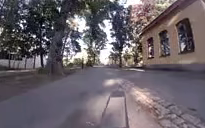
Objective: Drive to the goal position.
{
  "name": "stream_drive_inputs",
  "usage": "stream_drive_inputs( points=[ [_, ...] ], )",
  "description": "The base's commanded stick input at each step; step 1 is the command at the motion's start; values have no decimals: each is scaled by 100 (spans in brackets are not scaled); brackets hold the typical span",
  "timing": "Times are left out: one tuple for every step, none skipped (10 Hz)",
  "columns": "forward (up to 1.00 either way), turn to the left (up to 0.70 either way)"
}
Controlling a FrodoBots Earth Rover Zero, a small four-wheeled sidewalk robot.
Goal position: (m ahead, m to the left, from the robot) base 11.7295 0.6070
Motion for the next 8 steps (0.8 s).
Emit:
stream_drive_inputs(
  points=[
    [45,0],
    [45,0],
    [45,0],
    [45,0],
    [45,0],
    [45,0],
    [45,0],
    [45,0]
  ],
)
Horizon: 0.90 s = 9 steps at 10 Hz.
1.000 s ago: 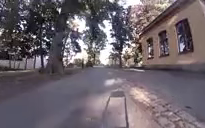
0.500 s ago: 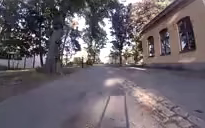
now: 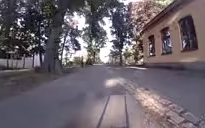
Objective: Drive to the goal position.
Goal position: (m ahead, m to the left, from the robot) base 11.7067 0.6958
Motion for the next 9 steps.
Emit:
stream_drive_inputs(
  points=[
    [45,0],
    [45,0],
    [45,0],
    [45,0],
    [45,0],
    [45,0],
    [45,0],
    [45,0],
    [45,0]
  ],
)
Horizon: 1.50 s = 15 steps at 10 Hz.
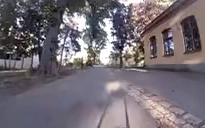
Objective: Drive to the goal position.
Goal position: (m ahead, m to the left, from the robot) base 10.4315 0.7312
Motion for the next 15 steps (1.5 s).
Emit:
stream_drive_inputs(
  points=[
    [45,0],
    [45,0],
    [45,0],
    [45,0],
    [45,0],
    [45,0],
    [45,0],
    [45,0],
    [45,0],
    [45,0],
    [45,0],
    [45,0],
    [45,0],
    [45,0],
    [45,0]
  ],
)
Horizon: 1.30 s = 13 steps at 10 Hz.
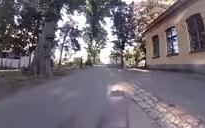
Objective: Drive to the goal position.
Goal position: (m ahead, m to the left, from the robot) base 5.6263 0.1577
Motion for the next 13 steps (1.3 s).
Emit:
stream_drive_inputs(
  points=[
    [45,0],
    [45,0],
    [45,0],
    [45,0],
    [45,0],
    [45,0],
    [45,0],
    [45,0],
    [45,0],
    [45,0],
    [45,0],
    [45,0],
    [45,0]
  ],
)
